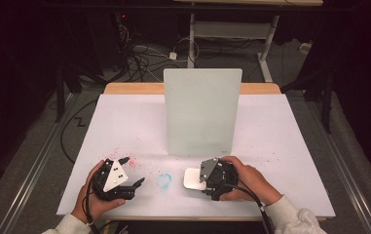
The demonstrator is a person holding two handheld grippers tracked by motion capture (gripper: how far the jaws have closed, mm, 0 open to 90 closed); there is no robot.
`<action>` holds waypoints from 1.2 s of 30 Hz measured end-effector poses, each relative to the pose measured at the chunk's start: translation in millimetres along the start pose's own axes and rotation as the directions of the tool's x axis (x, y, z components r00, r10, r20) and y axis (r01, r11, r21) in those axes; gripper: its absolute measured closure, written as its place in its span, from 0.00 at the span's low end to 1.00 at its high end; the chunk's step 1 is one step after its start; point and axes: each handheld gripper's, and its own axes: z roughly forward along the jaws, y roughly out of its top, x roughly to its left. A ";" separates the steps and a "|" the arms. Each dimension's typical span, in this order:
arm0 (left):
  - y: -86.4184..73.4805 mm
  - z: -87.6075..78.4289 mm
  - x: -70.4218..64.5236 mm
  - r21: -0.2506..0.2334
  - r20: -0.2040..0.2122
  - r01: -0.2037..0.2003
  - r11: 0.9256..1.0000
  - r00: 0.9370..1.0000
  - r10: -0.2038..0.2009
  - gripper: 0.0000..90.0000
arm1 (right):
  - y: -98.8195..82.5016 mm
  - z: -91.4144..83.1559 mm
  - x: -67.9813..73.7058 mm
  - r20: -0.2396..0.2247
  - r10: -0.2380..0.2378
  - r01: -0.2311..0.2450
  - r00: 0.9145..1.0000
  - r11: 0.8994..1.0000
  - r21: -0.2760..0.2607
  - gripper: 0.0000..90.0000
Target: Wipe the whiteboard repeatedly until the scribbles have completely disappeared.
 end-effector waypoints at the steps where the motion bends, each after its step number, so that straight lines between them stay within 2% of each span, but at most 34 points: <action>1: 0.0 0.1 -0.1 0.001 0.000 -0.001 1.000 1.000 0.001 0.22 | 0.8 0.6 -0.1 -0.010 0.007 -0.007 1.000 1.000 0.000 0.34; 3: 0.1 0.2 -0.3 0.003 0.005 -0.004 1.000 1.000 0.004 0.22 | 2.0 2.3 -0.5 -0.027 0.025 -0.025 0.999 1.000 0.006 0.34; 9: 0.3 0.6 -0.7 0.003 0.006 -0.006 1.000 1.000 0.006 0.22 | 1.5 4.3 1.9 -0.054 0.000 0.000 0.999 1.000 -0.005 0.34; 13: 0.4 1.1 -1.2 0.004 0.009 -0.006 1.000 1.000 0.006 0.22 | 0.3 4.2 2.9 -0.054 -0.008 0.007 0.999 1.000 -0.021 0.34; 17: 0.2 0.8 -0.7 0.002 0.008 -0.002 1.000 1.000 0.002 0.22 | -2.3 4.0 2.7 -0.048 0.004 -0.007 0.999 0.999 -0.048 0.34; 18: 0.1 0.9 -0.6 0.003 0.009 -0.002 1.000 1.000 0.002 0.22 | -3.3 2.7 2.4 -0.042 0.020 -0.022 0.999 0.998 -0.066 0.34; 20: 0.1 1.1 -0.2 0.001 0.009 0.000 1.000 1.000 0.000 0.22 | -5.5 -3.1 1.2 -0.044 0.057 -0.063 0.997 0.990 -0.124 0.34; 22: 0.1 1.5 -0.1 0.000 0.009 0.001 1.000 1.000 -0.001 0.22 | -6.6 -9.5 0.5 -0.033 0.077 -0.081 0.997 0.985 -0.152 0.32; 26: -0.1 1.8 0.8 -0.001 0.011 0.003 1.000 1.000 -0.003 0.22 | -10.1 -18.9 -2.3 0.011 0.109 -0.104 0.994 0.973 -0.204 0.32; 29: -0.7 1.8 1.8 -0.004 0.012 0.008 1.000 1.000 -0.008 0.22 | -13.5 -25.0 -5.7 0.054 0.145 -0.127 0.988 0.960 -0.249 0.31; 30: -1.0 1.8 2.1 -0.003 0.012 0.008 1.000 1.000 -0.008 0.22 | -14.7 -27.1 -6.6 0.068 0.157 -0.134 0.985 0.955 -0.265 0.31; 33: -1.1 1.5 2.6 -0.003 0.012 0.005 1.000 1.000 -0.005 0.22 | -18.3 -32.1 -8.7 0.131 0.185 -0.141 0.974 0.947 -0.288 0.30; 35: -0.9 1.2 2.3 -0.004 0.012 0.005 1.000 1.000 -0.005 0.22 | -21.6 -35.2 -9.4 0.172 0.213 -0.151 0.962 0.938 -0.313 0.30; 36: -0.9 1.1 2.0 -0.004 0.011 0.005 1.000 1.000 -0.005 0.22 | -23.8 -36.9 -10.2 0.177 0.226 -0.160 0.958 0.933 -0.323 0.30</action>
